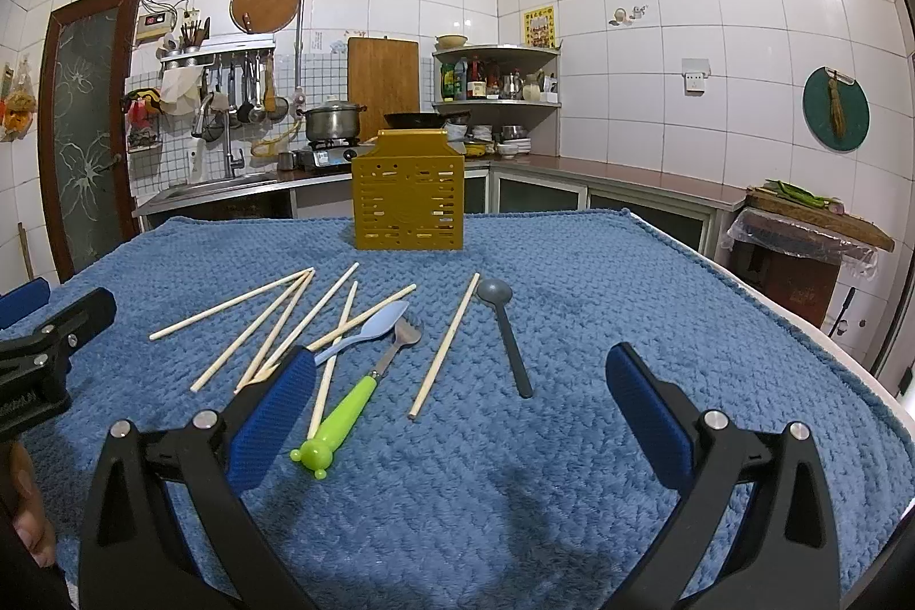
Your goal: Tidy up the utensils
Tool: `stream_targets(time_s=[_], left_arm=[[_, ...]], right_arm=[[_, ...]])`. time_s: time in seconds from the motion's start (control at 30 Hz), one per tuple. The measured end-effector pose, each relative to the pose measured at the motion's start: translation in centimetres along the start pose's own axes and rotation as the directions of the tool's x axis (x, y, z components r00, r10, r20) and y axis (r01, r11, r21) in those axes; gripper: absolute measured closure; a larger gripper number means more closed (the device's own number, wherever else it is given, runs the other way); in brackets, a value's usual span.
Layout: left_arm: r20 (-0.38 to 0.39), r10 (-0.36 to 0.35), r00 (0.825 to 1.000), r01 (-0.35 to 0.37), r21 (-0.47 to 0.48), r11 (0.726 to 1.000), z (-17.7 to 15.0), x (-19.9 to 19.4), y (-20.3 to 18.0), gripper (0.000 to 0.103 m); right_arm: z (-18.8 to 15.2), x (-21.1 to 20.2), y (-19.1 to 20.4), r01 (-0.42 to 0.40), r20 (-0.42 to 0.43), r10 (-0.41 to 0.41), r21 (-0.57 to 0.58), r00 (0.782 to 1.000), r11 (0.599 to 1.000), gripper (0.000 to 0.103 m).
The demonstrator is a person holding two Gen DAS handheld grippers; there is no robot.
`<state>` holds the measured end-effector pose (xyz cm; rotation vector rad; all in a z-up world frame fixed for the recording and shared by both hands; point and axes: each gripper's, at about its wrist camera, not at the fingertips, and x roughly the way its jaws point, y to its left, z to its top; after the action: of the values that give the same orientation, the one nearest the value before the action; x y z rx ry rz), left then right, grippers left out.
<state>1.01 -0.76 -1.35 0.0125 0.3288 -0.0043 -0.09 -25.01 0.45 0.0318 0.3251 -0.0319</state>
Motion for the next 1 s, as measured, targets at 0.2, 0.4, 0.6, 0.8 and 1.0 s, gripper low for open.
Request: stream_targets(time_s=[0.2,0.4,0.6,0.8,1.0], left_arm=[[-0.001,0.000,1.000,0.000,0.000,1.000,0.1,-0.2,0.1,0.005],[-0.011,-0.001,1.000,0.001,-0.012,1.000,0.2,0.2,0.0,0.005],[-0.102,-0.046,0.994,0.042,-0.049,0.998,1.3,1.4,0.8,0.005],[-0.144,-0.058,0.988,0.047,-0.084,0.995,4.6,1.8,2.5,0.005],[-0.180,-0.044,0.983,0.040,-0.026,0.999,7.5,3.5,2.4,0.005]], right_arm=[[-0.1,0.0,0.0,0.000,-0.001,0.000,0.003,1.000,1.000,0.004],[0.0,0.1,0.0,-0.004,-0.015,0.005,0.011,1.000,1.000,0.004],[1.3,0.9,0.0,-0.028,-0.051,0.029,0.020,0.998,0.999,0.004],[3.3,2.3,0.3,-0.016,-0.090,0.013,-0.029,0.996,0.999,0.004],[5.4,4.3,-0.1,-0.025,-0.138,0.020,-0.036,0.990,0.999,0.004]])
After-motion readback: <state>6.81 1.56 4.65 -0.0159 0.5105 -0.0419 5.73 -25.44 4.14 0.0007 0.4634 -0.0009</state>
